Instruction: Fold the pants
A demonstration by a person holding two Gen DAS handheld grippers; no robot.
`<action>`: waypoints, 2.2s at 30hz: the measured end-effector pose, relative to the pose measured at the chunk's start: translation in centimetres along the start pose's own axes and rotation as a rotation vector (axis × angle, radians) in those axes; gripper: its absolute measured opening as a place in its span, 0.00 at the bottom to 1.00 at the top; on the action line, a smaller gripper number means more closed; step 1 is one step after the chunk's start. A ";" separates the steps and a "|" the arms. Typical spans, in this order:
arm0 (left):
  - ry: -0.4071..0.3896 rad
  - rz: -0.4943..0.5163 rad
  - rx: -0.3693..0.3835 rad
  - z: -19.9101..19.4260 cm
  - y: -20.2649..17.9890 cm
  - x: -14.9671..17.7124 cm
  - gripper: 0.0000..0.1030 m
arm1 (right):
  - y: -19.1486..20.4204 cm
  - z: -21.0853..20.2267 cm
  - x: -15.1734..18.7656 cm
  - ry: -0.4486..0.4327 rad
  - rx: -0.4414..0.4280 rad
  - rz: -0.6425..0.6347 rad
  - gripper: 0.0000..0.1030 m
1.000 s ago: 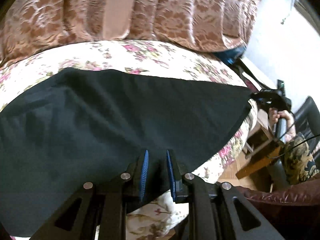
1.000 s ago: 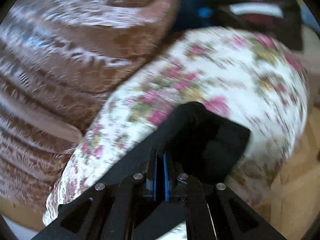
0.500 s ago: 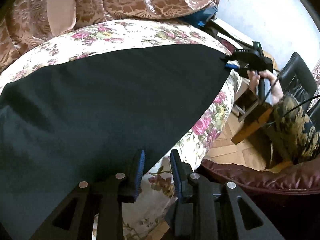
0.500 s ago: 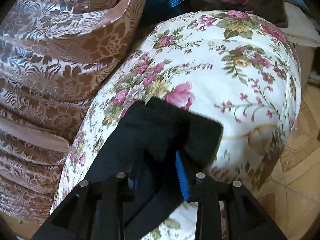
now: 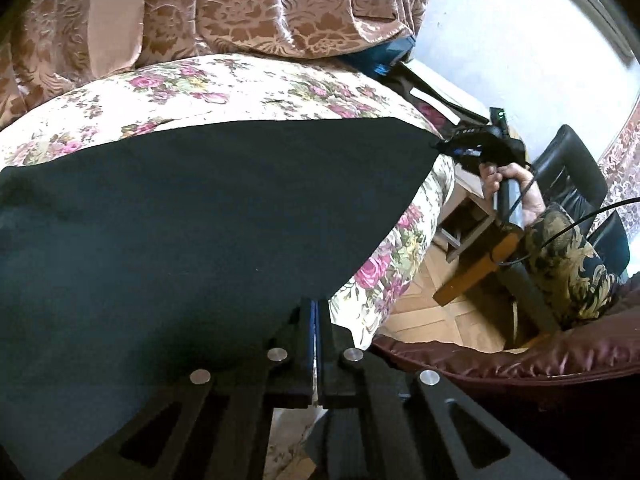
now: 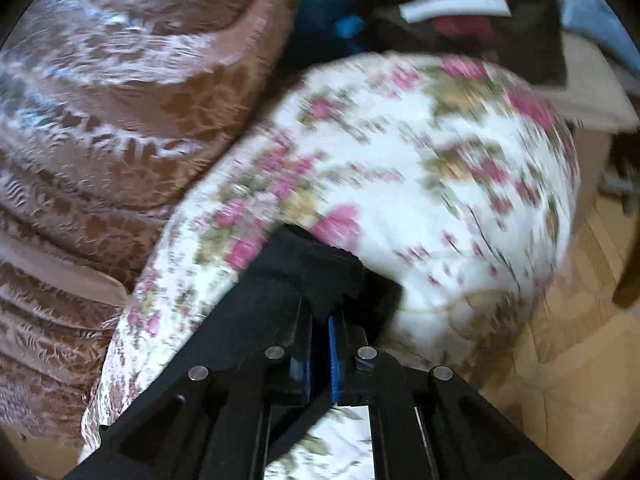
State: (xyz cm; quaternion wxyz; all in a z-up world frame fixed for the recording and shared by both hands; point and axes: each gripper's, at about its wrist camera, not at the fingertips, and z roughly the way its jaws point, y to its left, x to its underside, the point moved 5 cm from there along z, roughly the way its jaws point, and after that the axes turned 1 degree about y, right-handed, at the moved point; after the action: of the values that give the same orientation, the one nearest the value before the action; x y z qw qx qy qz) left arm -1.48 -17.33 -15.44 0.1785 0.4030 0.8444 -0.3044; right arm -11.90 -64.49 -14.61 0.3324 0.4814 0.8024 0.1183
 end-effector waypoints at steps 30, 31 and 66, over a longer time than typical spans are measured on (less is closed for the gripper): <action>-0.279 -0.517 -0.284 -10.6 13.9 3.9 0.24 | 5.1 -3.2 0.5 -0.082 0.231 -0.248 0.42; -0.289 -0.531 -0.296 -10.9 14.4 4.2 0.24 | 7.0 -3.1 1.0 -0.062 0.166 -0.288 0.42; -0.249 -0.520 -0.329 -10.2 17.0 6.9 0.24 | 48.9 16.4 32.4 0.893 -0.691 -1.015 0.06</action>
State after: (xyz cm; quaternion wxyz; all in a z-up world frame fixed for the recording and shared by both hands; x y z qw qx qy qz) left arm 7.14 1.64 -17.84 0.2593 0.0996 0.9285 -0.2464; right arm 22.39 -14.17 -15.64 0.1214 -0.1720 0.9010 0.3794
